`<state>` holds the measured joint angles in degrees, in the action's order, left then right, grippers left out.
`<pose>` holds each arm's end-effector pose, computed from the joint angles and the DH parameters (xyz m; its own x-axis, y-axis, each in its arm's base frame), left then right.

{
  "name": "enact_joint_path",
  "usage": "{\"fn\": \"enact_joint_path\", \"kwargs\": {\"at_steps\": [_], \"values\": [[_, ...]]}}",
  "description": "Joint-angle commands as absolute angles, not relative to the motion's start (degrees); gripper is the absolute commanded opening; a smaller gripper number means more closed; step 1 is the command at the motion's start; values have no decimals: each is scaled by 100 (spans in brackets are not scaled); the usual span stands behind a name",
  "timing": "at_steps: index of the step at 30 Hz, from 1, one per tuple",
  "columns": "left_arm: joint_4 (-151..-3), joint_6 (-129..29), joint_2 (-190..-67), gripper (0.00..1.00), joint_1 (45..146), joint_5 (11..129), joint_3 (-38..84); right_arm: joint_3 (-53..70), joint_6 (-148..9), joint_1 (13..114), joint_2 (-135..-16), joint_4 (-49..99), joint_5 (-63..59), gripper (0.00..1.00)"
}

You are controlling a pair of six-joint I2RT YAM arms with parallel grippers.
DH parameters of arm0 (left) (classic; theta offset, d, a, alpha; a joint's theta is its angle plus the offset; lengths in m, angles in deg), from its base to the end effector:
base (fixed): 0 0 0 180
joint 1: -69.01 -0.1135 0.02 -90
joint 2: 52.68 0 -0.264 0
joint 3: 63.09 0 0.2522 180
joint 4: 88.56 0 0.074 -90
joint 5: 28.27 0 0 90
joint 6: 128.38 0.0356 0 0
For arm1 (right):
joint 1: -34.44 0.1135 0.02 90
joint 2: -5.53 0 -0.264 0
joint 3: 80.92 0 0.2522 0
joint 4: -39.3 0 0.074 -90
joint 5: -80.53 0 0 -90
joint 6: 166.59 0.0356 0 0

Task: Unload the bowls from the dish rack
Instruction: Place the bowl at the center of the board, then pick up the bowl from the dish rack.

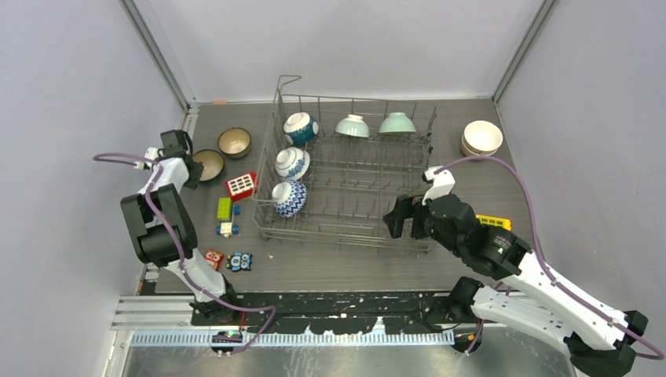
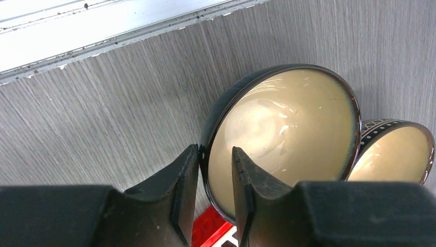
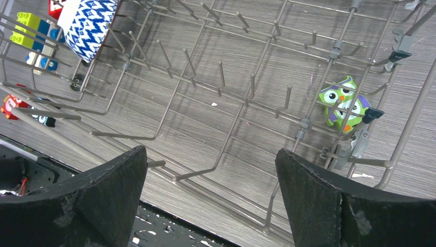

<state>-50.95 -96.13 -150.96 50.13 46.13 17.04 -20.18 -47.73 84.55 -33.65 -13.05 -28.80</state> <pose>0.3362 0.1251 0.2067 -0.0327 -0.8721 -0.4883 -0.9042 0.2339 -0.3572 0.1003 0.1017 0.3179 -0.5490 0.0534 -0.8341 -0.3159 0.9107 0.2662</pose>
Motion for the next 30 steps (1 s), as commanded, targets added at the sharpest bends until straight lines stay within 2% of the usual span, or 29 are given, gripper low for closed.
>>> {"fn": "enact_joint_path", "kwargs": {"at_steps": [1, 7, 15, 17, 24, 30], "values": [[-5411, -9559, -14941, 34, 4984, 4723, 1897, -1996, -4759, 8437, -3377, -1087, -2952, 98], [-5356, -9492, -14817, 48, 4982, 4759, 1933, -1996, -4763, 8441, -3343, -1120, -2950, 98], [-5109, -8966, -14270, 79, 4992, 4720, 2169, -1922, -4809, 8445, -3384, -1163, -2942, 98], [-4983, -8824, -14040, 98, 5007, 4819, 2173, -1890, -4835, 8444, -3393, -1176, -2964, 99], [-4848, -8468, -12790, 100, 5281, 5199, 1818, -1482, -5150, 8442, -3544, -1300, -3049, 99], [-4913, -7948, -11787, 100, 6244, 5301, 1741, -951, -5373, 8438, -3775, -1380, -3264, 99]]}}
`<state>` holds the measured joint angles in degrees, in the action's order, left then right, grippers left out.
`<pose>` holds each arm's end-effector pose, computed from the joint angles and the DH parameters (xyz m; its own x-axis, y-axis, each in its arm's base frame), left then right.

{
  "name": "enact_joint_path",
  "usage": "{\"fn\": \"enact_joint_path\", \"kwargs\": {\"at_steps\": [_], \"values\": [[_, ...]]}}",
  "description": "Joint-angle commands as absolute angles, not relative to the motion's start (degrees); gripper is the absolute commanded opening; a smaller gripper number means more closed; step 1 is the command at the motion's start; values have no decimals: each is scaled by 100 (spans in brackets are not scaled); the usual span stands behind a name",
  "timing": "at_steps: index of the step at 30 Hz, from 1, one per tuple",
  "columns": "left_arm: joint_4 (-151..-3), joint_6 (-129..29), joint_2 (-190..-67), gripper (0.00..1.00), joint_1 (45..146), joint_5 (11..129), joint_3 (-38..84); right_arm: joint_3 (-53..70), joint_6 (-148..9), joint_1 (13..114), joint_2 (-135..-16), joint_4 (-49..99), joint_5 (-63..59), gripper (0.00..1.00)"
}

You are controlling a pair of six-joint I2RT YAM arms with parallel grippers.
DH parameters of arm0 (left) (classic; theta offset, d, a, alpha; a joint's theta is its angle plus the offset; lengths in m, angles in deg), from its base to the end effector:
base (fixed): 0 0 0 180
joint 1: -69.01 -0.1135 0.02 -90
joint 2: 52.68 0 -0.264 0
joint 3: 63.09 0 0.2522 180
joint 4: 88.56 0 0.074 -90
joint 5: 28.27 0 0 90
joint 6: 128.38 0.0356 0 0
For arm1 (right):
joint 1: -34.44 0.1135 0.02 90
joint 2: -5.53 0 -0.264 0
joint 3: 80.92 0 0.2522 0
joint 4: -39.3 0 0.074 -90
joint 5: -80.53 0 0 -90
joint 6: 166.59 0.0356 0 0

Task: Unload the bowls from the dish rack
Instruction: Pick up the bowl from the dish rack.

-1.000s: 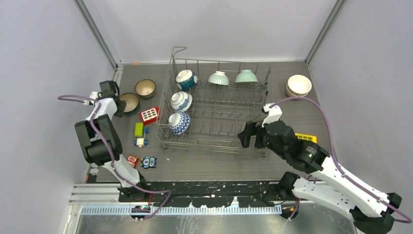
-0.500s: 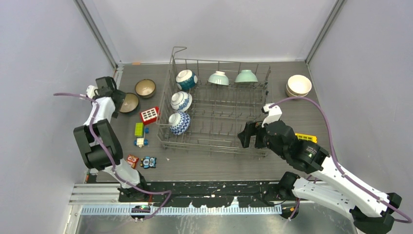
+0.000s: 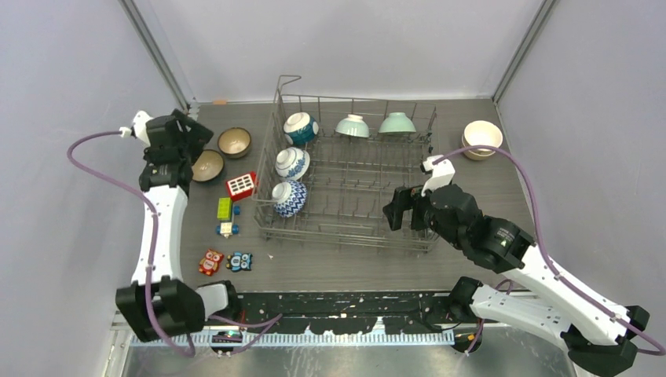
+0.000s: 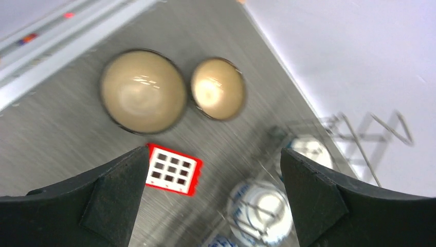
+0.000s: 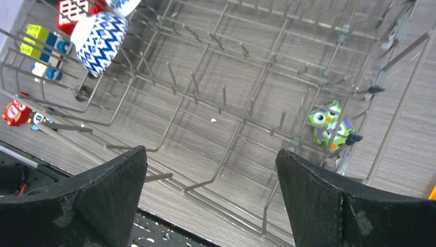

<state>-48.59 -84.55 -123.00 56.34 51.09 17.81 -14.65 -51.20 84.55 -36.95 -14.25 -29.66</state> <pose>0.2659 0.0665 0.3549 -0.0628 -0.7408 -0.6688 -0.6034 0.5620 -0.5658 0.1052 0.1067 0.3402 -0.5140 0.0126 -0.8577 -0.3405 0.9148 0.2175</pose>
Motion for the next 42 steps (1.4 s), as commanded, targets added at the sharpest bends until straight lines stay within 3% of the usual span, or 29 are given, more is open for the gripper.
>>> {"fn": "enact_joint_path", "kwargs": {"at_steps": [1, 5, 11, 20, 33, 42], "values": [[-4914, -7792, -11682, 100, 6466, 5275, 1772, -852, -5422, 8430, -3812, -1387, -3322, 99], [-5037, -7412, -11285, 100, 7249, 5441, 1816, -327, -5560, 8436, -4030, -1389, -3604, 100], [-6043, -7250, -10607, 100, 7378, 6825, 1183, 364, -5418, 8436, -4638, -1491, -3788, 100], [-5786, -7591, -10766, 92, 7391, 8036, 794, 756, -4373, 8420, -5695, -676, -2742, 99], [-4948, -7015, -10607, 88, 8065, 7544, 722, 751, -3343, 8282, -7176, 810, -1525, 96], [-4463, -6865, -10454, 83, 8167, 7181, 614, 662, -2469, 8143, -8164, 1600, -583, 84]]}}
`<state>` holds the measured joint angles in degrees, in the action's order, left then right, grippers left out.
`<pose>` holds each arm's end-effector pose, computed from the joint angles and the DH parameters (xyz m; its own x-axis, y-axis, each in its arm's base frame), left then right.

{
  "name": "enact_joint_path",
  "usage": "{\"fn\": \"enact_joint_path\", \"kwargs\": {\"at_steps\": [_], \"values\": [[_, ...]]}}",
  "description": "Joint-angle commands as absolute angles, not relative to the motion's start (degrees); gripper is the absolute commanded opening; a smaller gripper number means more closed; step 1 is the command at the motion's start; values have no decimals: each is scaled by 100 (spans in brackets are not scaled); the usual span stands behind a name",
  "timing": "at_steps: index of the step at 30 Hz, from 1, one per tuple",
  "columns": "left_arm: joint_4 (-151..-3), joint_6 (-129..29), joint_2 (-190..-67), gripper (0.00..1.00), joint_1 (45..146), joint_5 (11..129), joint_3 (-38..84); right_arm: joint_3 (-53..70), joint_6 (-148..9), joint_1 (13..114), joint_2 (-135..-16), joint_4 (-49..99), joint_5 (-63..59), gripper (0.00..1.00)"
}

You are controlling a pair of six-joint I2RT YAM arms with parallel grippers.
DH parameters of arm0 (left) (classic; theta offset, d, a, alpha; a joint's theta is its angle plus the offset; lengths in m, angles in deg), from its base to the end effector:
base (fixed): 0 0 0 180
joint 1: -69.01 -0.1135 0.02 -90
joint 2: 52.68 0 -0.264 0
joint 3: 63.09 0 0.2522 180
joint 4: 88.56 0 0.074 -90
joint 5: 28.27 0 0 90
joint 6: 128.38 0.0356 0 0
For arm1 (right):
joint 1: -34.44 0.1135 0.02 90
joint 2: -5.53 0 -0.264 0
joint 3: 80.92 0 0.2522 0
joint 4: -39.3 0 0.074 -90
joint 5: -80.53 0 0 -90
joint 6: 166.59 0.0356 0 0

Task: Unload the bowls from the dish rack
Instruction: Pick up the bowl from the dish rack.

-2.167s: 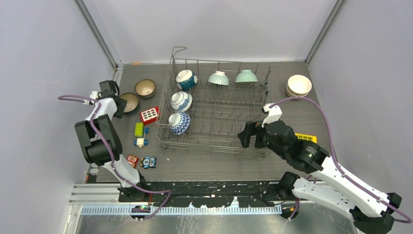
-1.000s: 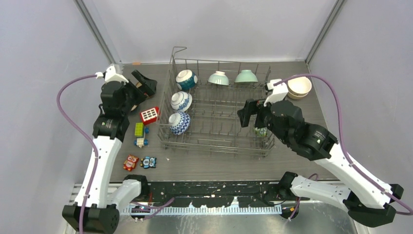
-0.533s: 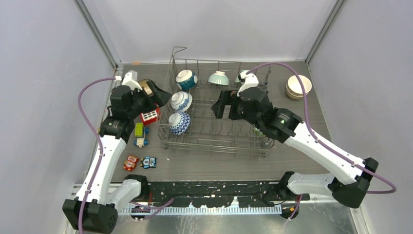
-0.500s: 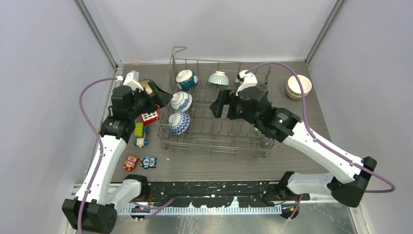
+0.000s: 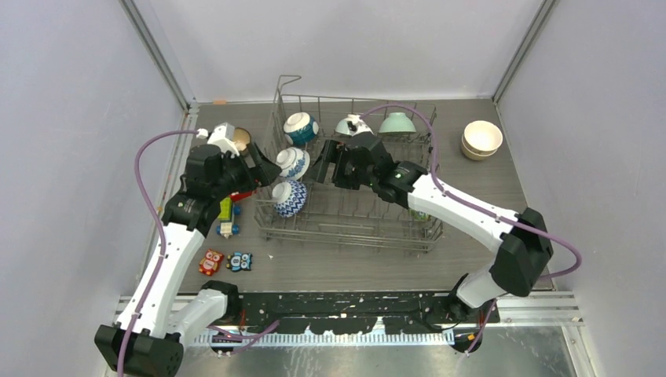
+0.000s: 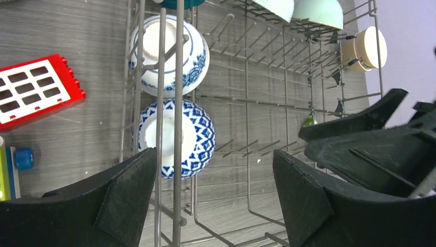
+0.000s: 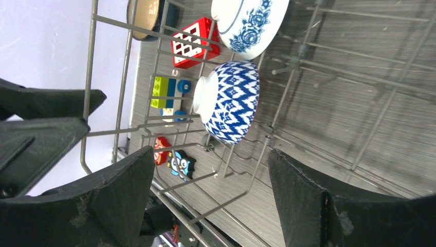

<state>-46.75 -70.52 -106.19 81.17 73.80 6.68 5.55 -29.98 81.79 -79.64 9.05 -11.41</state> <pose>0.1972 -0.0501 0.3494 -0.5647 -0.4105 -0.7160 0.1063 0.8241 -0.5563 0.2352 0.2535 0.3292 -0.7449 0.2633 -0.6130 -0.2529 0.7388 0.6246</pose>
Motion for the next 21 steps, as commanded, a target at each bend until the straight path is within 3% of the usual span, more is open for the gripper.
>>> {"fn": "enact_joint_path", "kwargs": {"at_steps": [1, 21], "values": [[-4448, -6864, -10437, 83, 8179, 7177, 600, 673, -2420, 8138, -8249, 1635, -526, 83], [-4438, -6883, -10399, 77, 8297, 7157, 490, 1553, -1772, 8067, -9450, 815, -62, 70]]}}
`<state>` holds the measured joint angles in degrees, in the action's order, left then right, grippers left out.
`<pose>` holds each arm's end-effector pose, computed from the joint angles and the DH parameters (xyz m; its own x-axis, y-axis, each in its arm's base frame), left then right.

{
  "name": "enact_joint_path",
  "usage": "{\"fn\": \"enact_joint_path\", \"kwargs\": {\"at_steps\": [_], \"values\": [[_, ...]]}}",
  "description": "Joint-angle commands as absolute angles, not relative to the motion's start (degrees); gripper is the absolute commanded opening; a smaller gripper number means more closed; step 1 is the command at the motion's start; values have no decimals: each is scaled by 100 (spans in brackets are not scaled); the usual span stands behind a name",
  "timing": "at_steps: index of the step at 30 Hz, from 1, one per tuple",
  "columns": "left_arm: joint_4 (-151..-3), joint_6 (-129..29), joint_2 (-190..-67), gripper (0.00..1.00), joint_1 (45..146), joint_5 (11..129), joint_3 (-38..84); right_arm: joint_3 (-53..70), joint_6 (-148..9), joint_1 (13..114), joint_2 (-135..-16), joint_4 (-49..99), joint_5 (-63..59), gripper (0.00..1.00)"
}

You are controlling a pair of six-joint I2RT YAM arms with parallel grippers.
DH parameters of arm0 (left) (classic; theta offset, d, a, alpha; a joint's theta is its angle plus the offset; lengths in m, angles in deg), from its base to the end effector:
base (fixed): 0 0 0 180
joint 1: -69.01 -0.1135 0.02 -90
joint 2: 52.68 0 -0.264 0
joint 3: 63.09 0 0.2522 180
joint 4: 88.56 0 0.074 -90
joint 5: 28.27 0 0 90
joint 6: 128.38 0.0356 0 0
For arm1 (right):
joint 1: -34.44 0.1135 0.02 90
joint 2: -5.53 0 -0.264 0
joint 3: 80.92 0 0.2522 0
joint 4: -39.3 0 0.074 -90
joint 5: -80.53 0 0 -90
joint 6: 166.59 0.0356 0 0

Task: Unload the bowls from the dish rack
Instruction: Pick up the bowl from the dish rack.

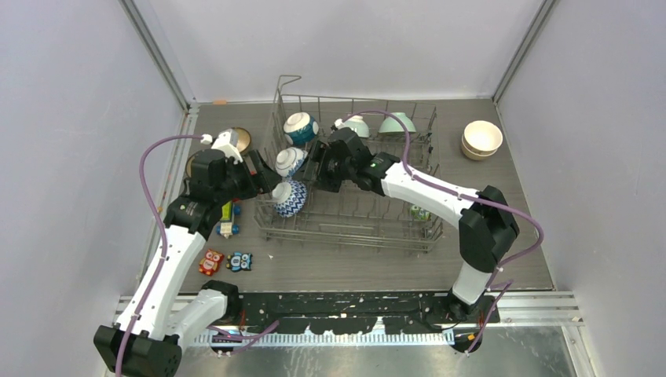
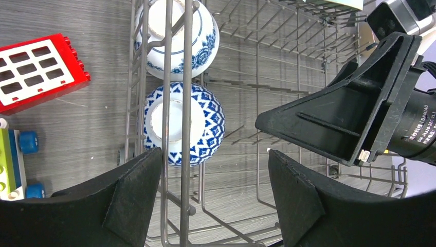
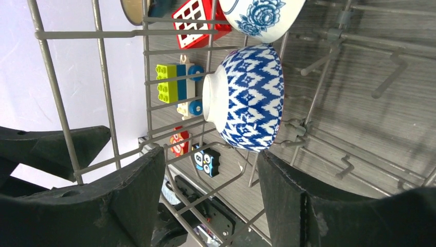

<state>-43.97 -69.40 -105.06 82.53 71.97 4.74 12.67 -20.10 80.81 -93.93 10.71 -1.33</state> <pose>0.1902 -0.0522 0.3367 -0.6021 -0.3768 -0.7039 0.0826 0.8475 -0.5243 0.2753 0.2961 0.2863 -0.8801 0.2730 -0.3884 -0.1145 0.6719 0.7317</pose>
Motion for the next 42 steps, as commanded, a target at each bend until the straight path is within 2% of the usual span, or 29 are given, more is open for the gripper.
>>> {"fn": "enact_joint_path", "kwargs": {"at_steps": [1, 11, 26, 42], "values": [[-4439, -6886, -10401, 77, 8306, 7156, 495, 1554, -1726, 8067, -9461, 762, -74, 69], [-4526, -6931, -10484, 73, 8405, 7170, 502, 1981, -1961, 8128, -9842, 78, -199, 66], [-4551, -6961, -10500, 69, 8607, 7146, 482, 2266, -1992, 8285, -10164, -109, -124, 73], [-4613, -6982, -10529, 67, 8790, 7103, 481, 2086, -1642, 8441, -10271, 24, -562, 77]]}}
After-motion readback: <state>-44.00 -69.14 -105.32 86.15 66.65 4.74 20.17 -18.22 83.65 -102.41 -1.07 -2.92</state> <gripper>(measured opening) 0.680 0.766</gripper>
